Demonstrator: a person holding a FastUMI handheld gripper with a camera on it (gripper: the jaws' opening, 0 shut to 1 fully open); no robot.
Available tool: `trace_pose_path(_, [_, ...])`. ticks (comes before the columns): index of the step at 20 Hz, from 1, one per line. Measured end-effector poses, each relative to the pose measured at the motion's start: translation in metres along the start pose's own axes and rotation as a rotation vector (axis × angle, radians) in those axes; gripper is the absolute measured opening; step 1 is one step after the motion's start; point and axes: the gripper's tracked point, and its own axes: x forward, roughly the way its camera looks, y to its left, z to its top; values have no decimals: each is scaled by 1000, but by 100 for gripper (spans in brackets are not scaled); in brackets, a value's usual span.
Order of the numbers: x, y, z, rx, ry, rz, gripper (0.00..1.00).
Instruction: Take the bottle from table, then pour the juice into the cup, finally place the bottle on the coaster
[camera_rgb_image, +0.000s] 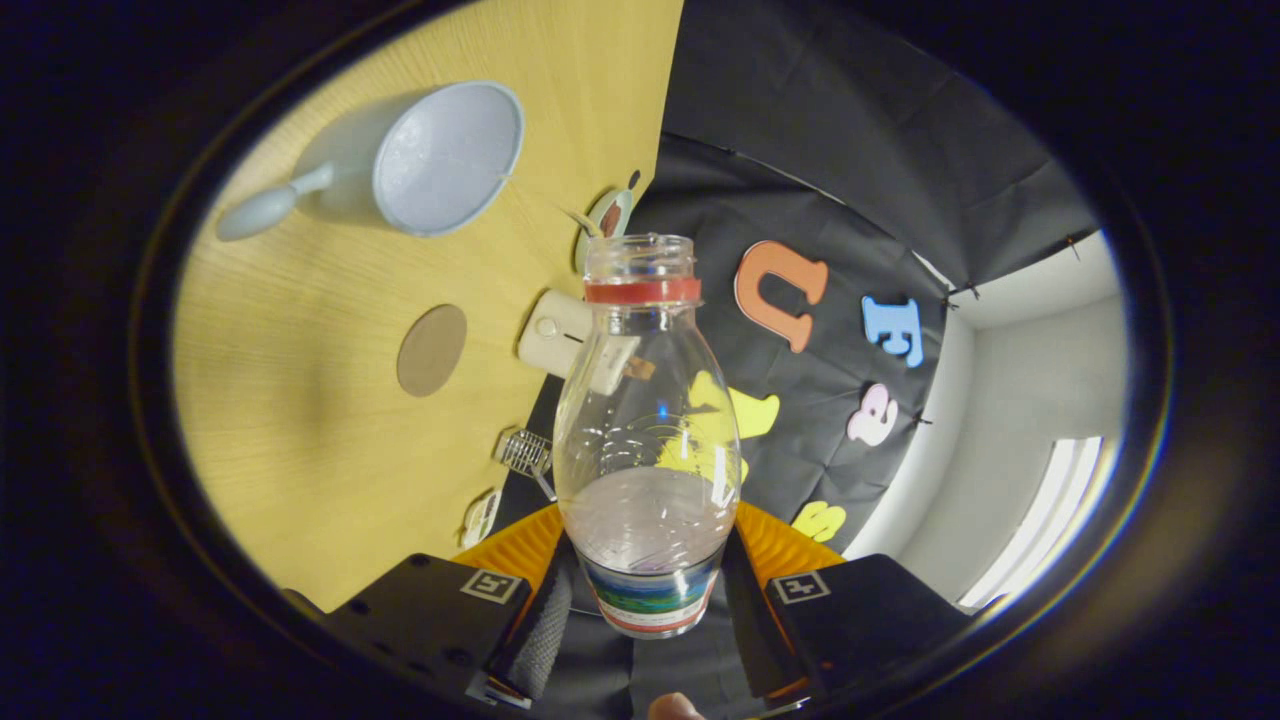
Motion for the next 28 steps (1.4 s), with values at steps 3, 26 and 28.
trace_pose_path(3, [1,-2,-1,-14,-2,-1,76])
trace_pose_path(26, [11,-11,11,-84,-31,-44,76])
trace_pose_path(28, [11,-10,12,-78,-32,-44,76])
